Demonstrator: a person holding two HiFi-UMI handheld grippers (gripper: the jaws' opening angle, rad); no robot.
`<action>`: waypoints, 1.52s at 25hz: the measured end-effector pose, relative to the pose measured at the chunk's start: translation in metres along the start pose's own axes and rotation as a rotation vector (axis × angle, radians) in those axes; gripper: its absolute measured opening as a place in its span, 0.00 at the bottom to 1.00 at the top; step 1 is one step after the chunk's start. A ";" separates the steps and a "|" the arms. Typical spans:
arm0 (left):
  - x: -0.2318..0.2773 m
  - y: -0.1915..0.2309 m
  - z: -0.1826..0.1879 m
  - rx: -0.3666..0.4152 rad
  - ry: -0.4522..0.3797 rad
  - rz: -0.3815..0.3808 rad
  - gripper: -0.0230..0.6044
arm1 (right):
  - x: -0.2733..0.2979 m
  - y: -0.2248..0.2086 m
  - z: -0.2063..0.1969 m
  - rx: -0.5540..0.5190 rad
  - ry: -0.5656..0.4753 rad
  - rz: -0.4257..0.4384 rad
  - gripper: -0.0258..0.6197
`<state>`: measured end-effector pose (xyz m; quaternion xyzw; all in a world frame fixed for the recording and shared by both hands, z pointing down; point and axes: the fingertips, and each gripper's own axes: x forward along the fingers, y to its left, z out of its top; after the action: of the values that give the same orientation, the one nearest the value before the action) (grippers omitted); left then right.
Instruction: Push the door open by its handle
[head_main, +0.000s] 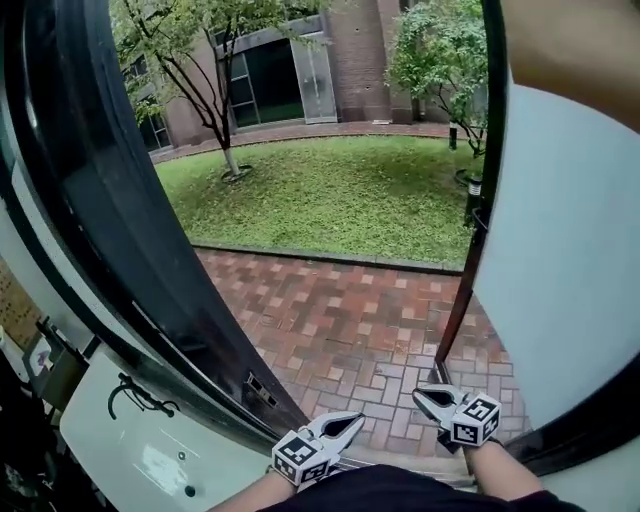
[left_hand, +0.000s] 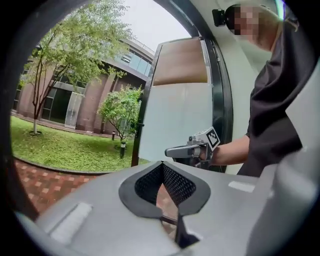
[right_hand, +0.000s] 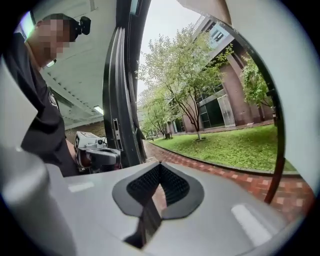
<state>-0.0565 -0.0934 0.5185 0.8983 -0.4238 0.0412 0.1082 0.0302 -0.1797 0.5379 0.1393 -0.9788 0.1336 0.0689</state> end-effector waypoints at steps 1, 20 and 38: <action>-0.010 -0.004 0.000 0.003 -0.011 0.021 0.04 | -0.010 0.004 -0.004 -0.002 0.000 -0.009 0.04; -0.004 -0.116 0.007 -0.006 -0.081 0.063 0.04 | -0.215 0.067 -0.049 0.025 -0.030 -0.148 0.04; -0.033 -0.106 0.002 0.016 -0.079 -0.038 0.04 | -0.203 0.094 -0.057 0.032 -0.056 -0.255 0.04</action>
<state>0.0036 -0.0037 0.4938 0.9081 -0.4101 0.0071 0.0850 0.2018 -0.0249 0.5345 0.2674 -0.9523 0.1356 0.0559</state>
